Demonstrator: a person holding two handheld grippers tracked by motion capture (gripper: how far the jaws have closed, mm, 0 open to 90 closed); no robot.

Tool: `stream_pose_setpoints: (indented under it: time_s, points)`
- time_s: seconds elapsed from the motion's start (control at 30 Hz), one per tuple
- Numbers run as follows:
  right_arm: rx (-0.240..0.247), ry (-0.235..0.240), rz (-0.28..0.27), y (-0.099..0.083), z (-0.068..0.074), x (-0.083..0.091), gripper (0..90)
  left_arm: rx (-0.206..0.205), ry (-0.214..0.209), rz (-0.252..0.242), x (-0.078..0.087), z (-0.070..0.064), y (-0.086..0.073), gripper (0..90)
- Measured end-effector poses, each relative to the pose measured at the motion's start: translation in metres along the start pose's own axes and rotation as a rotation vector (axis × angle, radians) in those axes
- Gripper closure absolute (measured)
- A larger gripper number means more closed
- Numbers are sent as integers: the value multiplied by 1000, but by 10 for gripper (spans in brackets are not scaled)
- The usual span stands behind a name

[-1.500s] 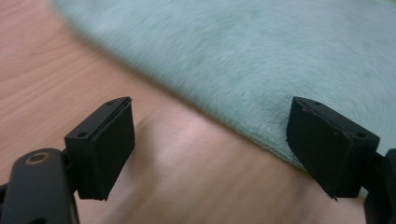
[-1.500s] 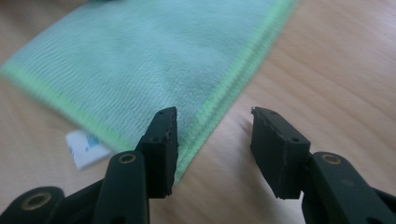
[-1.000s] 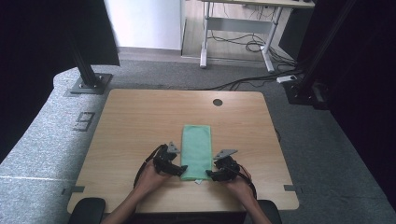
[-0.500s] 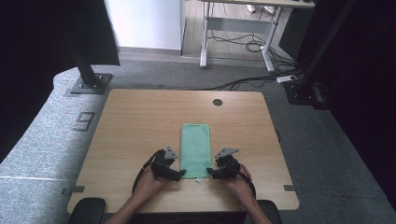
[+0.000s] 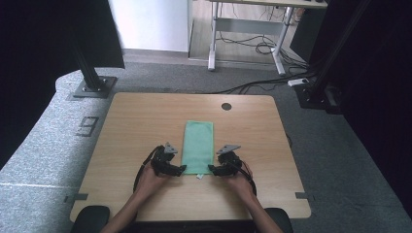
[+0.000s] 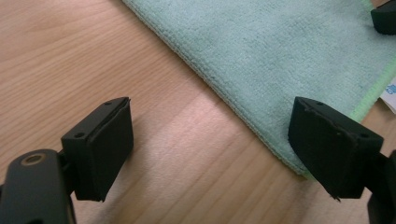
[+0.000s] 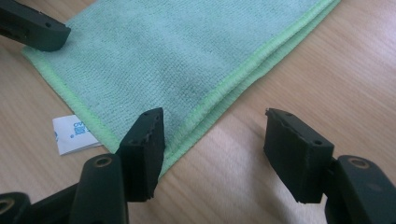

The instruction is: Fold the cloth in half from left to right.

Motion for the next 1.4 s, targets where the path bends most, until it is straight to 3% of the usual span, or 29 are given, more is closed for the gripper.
stream_pose_setpoints:
  time_s: [0.5, 0.63, 0.87, 0.97, 1.17, 1.4]
  points:
    - [-12, 5, -18, 3, -5, -4, 365, 7, -4, -27, -3, 5, 1, 142]
    - [-3, 20, -27, 3, -5, 1, 305, -16, -7, -50, 10, 2, 4, 131]
    - [-11, 38, -17, 4, -3, 15, 194, -9, -33, -80, 34, 6, 2, 90]
    - [-16, 22, -29, 2, -3, 28, 151, -6, -21, -72, 44, 11, -8, 77]
    - [-34, -1, -58, -8, -7, 45, 91, 18, 7, -40, 49, 21, -29, 62]
    - [-48, -28, -54, -27, -15, 50, 0, 27, 28, -1, 46, 25, -47, 32]
Point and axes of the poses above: each handheld gripper's, and its own axes: x roughly backward along the jaws, y roughly out of its top, z roughly to its left, the point moved 4 cm from there along -x, roughly forward along the jaws, and after that the axes turned 9 degrees about y, right-handed, at the moved point
